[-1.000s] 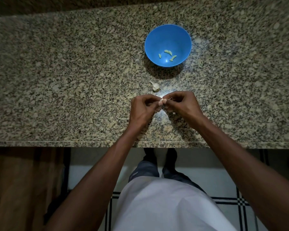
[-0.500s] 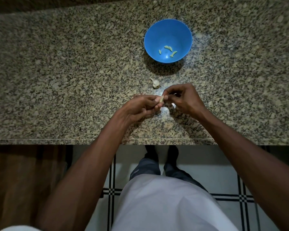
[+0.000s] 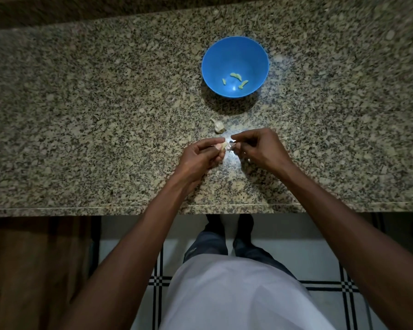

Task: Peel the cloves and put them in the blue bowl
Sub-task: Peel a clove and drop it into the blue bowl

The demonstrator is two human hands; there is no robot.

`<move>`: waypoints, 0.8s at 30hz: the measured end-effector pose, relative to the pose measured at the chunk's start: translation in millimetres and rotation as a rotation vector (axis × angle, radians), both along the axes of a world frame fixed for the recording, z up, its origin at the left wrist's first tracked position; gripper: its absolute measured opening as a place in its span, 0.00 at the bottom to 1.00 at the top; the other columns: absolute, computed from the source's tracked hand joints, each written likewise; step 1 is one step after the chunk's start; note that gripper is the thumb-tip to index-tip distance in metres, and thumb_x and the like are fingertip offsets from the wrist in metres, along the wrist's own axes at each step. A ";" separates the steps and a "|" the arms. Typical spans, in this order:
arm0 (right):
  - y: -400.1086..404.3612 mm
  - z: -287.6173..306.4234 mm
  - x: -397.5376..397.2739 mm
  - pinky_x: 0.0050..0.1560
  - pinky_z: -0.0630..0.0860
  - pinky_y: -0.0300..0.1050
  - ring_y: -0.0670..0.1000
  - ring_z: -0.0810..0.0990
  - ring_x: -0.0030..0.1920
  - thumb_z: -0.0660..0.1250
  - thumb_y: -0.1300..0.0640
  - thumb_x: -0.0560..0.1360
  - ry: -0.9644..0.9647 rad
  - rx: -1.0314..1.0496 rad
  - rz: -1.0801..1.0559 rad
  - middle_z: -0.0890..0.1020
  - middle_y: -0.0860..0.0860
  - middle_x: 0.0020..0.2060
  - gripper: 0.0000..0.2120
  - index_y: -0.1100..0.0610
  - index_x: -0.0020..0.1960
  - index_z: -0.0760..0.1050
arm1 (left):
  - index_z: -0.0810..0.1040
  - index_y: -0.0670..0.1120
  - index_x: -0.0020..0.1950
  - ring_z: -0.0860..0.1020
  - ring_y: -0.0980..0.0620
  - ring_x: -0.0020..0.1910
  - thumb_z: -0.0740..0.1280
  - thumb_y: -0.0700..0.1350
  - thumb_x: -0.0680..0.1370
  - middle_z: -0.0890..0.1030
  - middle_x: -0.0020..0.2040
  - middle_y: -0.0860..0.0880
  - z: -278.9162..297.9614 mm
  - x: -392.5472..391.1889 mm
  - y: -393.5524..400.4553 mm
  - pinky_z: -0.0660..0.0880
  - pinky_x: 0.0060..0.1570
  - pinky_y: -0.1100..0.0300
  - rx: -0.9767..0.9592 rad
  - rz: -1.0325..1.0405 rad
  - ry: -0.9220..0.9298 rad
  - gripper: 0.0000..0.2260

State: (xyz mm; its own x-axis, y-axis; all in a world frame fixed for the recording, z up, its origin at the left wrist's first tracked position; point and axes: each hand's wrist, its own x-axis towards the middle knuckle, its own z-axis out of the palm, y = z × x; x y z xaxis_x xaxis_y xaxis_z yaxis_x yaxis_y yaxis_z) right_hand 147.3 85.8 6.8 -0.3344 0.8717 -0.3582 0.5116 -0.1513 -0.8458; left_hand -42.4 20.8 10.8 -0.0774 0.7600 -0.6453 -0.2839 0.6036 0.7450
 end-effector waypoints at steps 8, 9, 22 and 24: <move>-6.5 2.4 -2.7 0.42 0.83 0.39 0.41 0.86 0.40 0.77 0.54 0.76 -0.044 0.101 -0.170 0.88 0.46 0.41 0.06 0.56 0.49 0.87 | 0.82 0.39 0.61 0.84 0.52 0.45 0.69 0.38 0.82 0.87 0.48 0.42 3.0 4.4 -0.9 0.81 0.46 0.63 0.043 0.041 0.038 0.09; -7.7 2.0 -3.4 0.45 0.84 0.44 0.43 0.87 0.43 0.75 0.54 0.78 -0.015 0.064 -0.178 0.88 0.47 0.43 0.06 0.55 0.52 0.87 | 0.82 0.39 0.61 0.85 0.50 0.46 0.70 0.38 0.81 0.87 0.50 0.41 3.9 5.1 -1.2 0.81 0.47 0.63 0.051 0.046 0.037 0.09; -23.9 1.9 -16.3 0.49 0.85 0.49 0.51 0.89 0.46 0.76 0.60 0.77 0.267 -0.145 -0.270 0.89 0.52 0.44 0.07 0.58 0.54 0.87 | 0.84 0.37 0.56 0.87 0.51 0.46 0.74 0.38 0.78 0.87 0.49 0.42 7.9 13.5 -6.4 0.82 0.45 0.62 0.172 0.043 0.235 0.09; -25.0 5.3 -15.9 0.51 0.85 0.48 0.53 0.89 0.47 0.76 0.61 0.77 0.320 -0.182 -0.285 0.89 0.54 0.44 0.08 0.61 0.55 0.86 | 0.85 0.38 0.54 0.87 0.52 0.48 0.75 0.40 0.78 0.87 0.49 0.45 8.7 14.5 -9.2 0.83 0.46 0.59 0.218 0.032 0.313 0.08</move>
State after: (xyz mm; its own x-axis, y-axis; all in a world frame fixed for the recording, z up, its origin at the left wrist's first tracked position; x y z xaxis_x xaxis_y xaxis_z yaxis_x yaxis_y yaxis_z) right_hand 131.4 60.7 12.1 -0.2092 0.8776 -0.4312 0.1455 -0.4082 -0.9012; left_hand -27.9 11.6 19.5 -0.2713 0.8709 -0.4098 -0.0385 0.4156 0.9087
